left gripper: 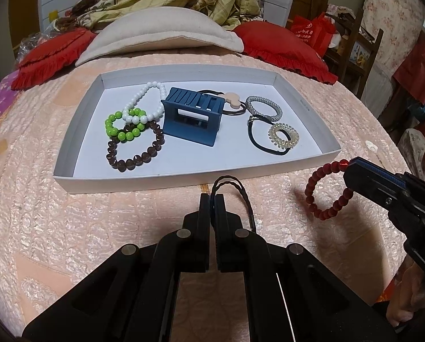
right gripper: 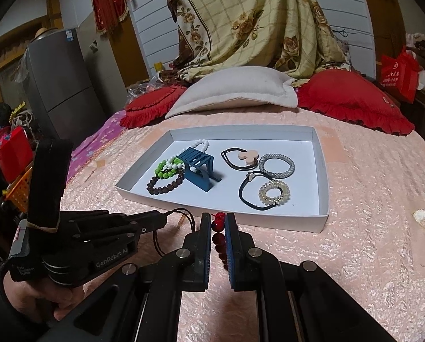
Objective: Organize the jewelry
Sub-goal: 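Lift the red bead bracelet with the right tool while the left tool lifts the black hair tie, then lower both items into the tray and open both tools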
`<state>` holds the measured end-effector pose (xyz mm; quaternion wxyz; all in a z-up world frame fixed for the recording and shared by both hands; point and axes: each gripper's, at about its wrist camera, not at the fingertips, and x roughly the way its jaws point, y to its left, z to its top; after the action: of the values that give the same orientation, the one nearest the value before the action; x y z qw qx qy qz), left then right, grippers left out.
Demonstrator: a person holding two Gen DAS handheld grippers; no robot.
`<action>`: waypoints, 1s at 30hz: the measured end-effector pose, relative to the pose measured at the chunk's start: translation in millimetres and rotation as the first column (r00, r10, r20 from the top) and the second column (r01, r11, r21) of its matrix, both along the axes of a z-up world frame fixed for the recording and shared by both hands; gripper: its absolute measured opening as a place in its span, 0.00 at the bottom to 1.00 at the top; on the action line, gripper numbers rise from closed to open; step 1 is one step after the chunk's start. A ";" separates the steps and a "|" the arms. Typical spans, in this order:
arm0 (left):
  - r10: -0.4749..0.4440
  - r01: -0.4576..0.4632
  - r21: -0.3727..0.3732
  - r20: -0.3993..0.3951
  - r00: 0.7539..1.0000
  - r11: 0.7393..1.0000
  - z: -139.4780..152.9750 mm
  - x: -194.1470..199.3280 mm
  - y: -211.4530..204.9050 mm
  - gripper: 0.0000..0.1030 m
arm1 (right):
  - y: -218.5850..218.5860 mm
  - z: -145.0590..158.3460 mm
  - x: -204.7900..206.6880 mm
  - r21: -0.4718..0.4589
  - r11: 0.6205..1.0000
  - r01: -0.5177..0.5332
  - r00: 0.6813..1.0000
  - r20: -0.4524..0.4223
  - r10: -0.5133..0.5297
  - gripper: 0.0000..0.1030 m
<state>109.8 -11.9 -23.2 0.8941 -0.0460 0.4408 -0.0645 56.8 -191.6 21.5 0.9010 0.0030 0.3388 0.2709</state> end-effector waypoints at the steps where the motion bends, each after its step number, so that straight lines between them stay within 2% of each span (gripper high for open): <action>1: -0.001 0.001 0.001 0.000 1.000 1.000 0.0 -0.1 -0.5 0.01 | 0.2 -0.2 -0.1 -0.001 1.000 0.000 1.000 0.000 0.000 0.08; 30: -0.004 0.004 0.002 0.006 1.000 1.000 1.0 0.8 -4.6 0.01 | 3.1 -2.8 3.0 -0.015 1.000 0.004 1.000 0.004 -0.004 0.08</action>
<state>110.6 -16.5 -22.2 0.8954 -0.0440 0.4381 -0.0660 59.9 -188.5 18.7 0.9022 -0.0036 0.3389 0.2667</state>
